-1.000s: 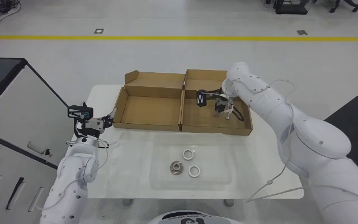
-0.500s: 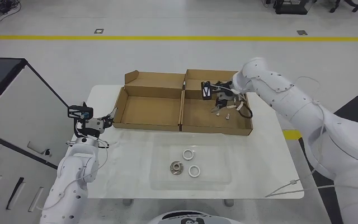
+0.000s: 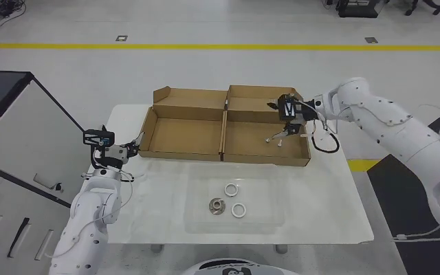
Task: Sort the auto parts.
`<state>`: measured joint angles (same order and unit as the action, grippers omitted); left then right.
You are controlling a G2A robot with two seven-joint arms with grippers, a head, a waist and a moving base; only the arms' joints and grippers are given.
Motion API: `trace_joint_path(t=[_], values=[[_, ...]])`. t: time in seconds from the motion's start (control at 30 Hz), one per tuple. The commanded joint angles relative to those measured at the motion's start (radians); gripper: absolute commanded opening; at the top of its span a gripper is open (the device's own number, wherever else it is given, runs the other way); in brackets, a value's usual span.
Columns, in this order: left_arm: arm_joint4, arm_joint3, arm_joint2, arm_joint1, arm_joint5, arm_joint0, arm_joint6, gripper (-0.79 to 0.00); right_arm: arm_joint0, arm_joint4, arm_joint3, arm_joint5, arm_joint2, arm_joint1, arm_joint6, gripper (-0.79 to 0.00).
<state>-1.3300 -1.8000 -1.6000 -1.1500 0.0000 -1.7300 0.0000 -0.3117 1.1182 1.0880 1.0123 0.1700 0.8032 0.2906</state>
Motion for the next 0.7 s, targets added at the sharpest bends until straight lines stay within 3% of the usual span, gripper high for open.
trace_joint_path(t=[0.0, 0.23, 0.67], values=[[0.0, 0.0, 0.0, 0.0, 0.0, 0.0, 0.0, 0.0, -0.011, 0.037, 0.012, 0.0, 0.0, -0.033, 0.11, 0.0], [0.0, 0.0, 0.0, 0.0, 0.0, 0.0, 0.0, 0.0, -0.044, 0.278, 0.013, 0.0, 0.0, -0.108, 0.517, 0.0], [0.0, 0.0, 0.0, 0.0, 0.0, 0.0, 0.0, 0.0, -0.046, 0.26, 0.026, 0.0, 0.0, -0.117, 0.518, 0.0]])
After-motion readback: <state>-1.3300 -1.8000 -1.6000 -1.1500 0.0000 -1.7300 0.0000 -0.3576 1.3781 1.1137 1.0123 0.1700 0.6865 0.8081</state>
